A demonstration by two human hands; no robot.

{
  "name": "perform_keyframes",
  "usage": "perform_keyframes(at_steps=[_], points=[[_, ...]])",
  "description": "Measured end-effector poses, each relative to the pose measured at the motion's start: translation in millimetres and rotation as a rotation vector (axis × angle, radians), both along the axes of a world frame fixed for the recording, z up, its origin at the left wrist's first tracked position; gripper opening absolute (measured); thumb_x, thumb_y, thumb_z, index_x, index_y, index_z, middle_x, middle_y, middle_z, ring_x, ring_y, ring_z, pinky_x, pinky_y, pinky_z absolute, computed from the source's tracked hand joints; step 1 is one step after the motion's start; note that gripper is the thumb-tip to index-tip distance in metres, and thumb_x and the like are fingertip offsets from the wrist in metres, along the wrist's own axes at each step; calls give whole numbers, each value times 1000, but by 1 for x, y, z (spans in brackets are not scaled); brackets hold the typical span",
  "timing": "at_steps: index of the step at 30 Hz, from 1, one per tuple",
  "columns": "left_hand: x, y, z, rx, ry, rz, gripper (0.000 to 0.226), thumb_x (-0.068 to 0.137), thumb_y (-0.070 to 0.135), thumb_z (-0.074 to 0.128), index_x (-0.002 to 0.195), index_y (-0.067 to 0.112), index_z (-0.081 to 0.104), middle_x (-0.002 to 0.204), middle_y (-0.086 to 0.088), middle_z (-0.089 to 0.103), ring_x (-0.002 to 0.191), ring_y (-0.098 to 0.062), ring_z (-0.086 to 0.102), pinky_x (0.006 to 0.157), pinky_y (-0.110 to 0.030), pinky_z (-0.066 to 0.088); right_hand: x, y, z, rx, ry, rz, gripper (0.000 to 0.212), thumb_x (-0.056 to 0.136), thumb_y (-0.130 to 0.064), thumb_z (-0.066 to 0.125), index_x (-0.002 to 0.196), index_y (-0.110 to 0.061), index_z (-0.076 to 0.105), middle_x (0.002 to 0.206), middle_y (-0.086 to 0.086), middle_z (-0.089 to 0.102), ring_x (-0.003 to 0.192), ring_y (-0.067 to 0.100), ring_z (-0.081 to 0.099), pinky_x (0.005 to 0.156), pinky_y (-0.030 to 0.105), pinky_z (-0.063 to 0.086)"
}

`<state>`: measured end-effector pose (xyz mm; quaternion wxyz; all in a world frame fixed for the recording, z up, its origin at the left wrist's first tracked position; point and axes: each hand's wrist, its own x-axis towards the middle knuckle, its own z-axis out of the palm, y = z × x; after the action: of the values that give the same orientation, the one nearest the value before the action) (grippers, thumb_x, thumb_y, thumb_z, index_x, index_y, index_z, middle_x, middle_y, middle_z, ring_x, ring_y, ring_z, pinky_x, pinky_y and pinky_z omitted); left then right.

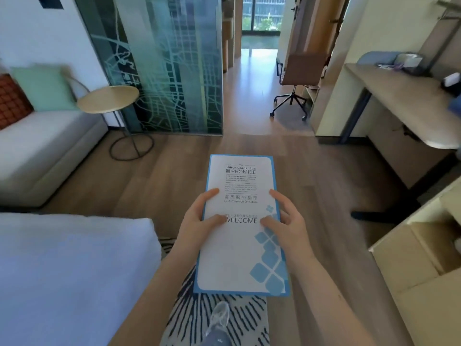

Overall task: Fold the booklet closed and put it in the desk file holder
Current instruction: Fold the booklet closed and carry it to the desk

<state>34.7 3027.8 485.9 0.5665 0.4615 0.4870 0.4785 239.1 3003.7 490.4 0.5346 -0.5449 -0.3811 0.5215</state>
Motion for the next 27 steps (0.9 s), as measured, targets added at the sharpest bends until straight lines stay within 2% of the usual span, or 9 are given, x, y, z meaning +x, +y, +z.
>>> perform_keyframes(at_steps=[3, 7, 9, 13, 17, 19, 23, 25, 27], points=[[12, 99, 12, -8, -4, -106, 54, 80, 4, 72, 120, 38, 63, 114, 7, 71, 97, -20, 71, 73, -35, 60, 11, 79, 14, -4, 2, -91, 61, 82, 15, 61, 129, -25, 59, 86, 0, 79, 76, 21, 71, 67, 35, 60], [46, 220, 31, -49, -43, -233, 56, 81, -7, 68, 120, 33, 65, 110, 2, 75, 90, -20, 73, 68, -32, 59, 35, 169, 33, 5, -1, -228, 62, 82, 13, 63, 129, -26, 59, 95, 16, 76, 79, 30, 67, 78, 54, 58], [72, 272, 32, -56, -49, -283, 57, 80, -10, 67, 120, 30, 65, 108, 0, 75, 89, -20, 73, 70, -34, 59, 54, 209, 34, 3, -5, -297, 62, 81, 12, 63, 126, -30, 59, 97, 17, 76, 79, 34, 68, 80, 57, 56], [132, 365, 23, -70, -55, -365, 58, 70, -2, 72, 117, 31, 66, 108, -1, 75, 91, -23, 72, 75, -38, 60, 105, 287, 25, -20, -27, -387, 62, 82, 9, 64, 120, -40, 60, 94, 8, 77, 86, 42, 72, 79, 57, 59], [203, 459, 17, -54, -74, -435, 58, 66, 2, 71, 114, 35, 67, 115, -6, 73, 94, -26, 71, 78, -40, 59, 168, 371, 15, -46, -10, -448, 61, 83, 3, 66, 111, -50, 59, 88, -1, 78, 85, 38, 74, 77, 54, 61], [241, 505, 19, -48, -75, -469, 57, 67, 2, 70, 113, 35, 67, 116, -8, 73, 94, -27, 71, 78, -41, 59, 202, 412, 15, -45, -12, -474, 61, 83, 4, 66, 113, -49, 57, 87, -4, 78, 83, 36, 75, 75, 51, 62], [318, 589, 29, -48, -80, -553, 57, 67, 3, 71, 115, 34, 67, 120, -9, 70, 96, -28, 70, 76, -41, 59, 270, 483, 24, 4, 15, -571, 61, 84, 5, 65, 126, -38, 56, 92, 2, 78, 85, 39, 74, 78, 57, 60], [355, 623, 36, -42, -83, -600, 57, 68, 3, 71, 116, 33, 67, 121, -8, 69, 99, -29, 70, 78, -41, 59, 301, 512, 29, 7, 13, -615, 60, 85, 6, 64, 126, -36, 55, 90, -2, 78, 84, 37, 74, 78, 56, 60], [391, 650, 41, -39, -75, -634, 57, 67, 3, 71, 115, 33, 67, 124, -7, 68, 100, -26, 68, 80, -41, 59, 331, 534, 32, -9, 16, -642, 59, 86, 5, 64, 123, -40, 55, 86, -11, 77, 82, 32, 76, 73, 49, 63]])
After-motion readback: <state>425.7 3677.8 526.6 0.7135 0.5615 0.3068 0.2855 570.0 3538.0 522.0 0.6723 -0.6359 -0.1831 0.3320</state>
